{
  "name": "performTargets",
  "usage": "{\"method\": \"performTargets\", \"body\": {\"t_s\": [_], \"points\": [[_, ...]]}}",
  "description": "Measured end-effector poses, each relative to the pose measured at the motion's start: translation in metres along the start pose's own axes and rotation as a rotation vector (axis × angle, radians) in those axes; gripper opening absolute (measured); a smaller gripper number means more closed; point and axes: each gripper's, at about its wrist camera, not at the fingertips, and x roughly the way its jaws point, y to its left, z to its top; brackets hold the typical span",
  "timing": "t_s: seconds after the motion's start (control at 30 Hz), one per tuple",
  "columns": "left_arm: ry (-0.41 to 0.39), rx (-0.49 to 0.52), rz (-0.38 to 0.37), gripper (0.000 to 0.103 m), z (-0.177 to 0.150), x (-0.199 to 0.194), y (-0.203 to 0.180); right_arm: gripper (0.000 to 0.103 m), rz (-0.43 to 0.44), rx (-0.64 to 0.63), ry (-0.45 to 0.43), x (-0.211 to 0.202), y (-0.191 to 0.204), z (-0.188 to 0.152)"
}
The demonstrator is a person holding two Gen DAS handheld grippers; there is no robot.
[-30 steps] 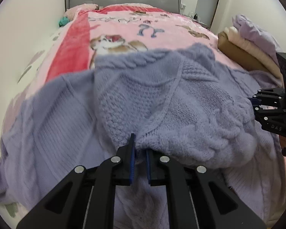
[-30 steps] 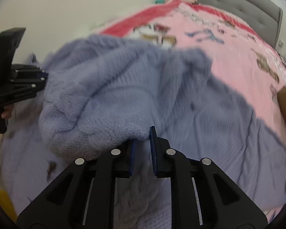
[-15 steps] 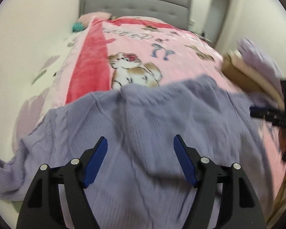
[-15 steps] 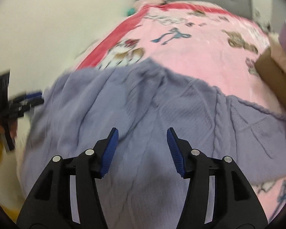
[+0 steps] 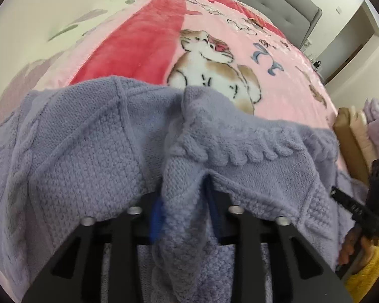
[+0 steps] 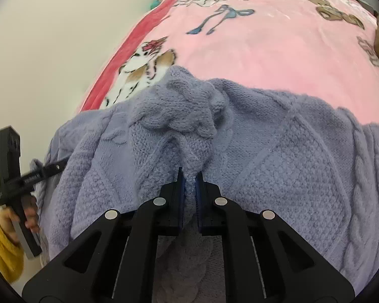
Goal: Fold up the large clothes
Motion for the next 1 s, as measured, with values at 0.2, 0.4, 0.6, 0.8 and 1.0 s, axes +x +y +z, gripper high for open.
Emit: {"method": "performTargets", "body": {"t_s": [0.2, 0.4, 0.6, 0.8, 1.0], "points": [[0.005, -0.017, -0.029, 0.014, 0.008, -0.004, 0.010, 0.006, 0.001, 0.035, -0.071, -0.066, 0.000, 0.003], [0.031, 0.091, -0.032, 0.014, 0.008, -0.001, 0.010, 0.005, -0.136, 0.018, 0.045, -0.055, -0.021, -0.017], [0.007, 0.110, -0.066, 0.017, 0.004, -0.008, 0.012, 0.005, -0.144, 0.100, 0.046, -0.030, -0.042, -0.032], [-0.075, 0.102, -0.112, 0.028, -0.027, -0.056, 0.015, 0.037, -0.058, 0.118, -0.036, -0.067, -0.022, -0.051], [0.082, -0.001, -0.173, 0.028, -0.072, -0.044, 0.009, 0.043, -0.019, 0.147, 0.069, -0.047, -0.004, -0.076]]}}
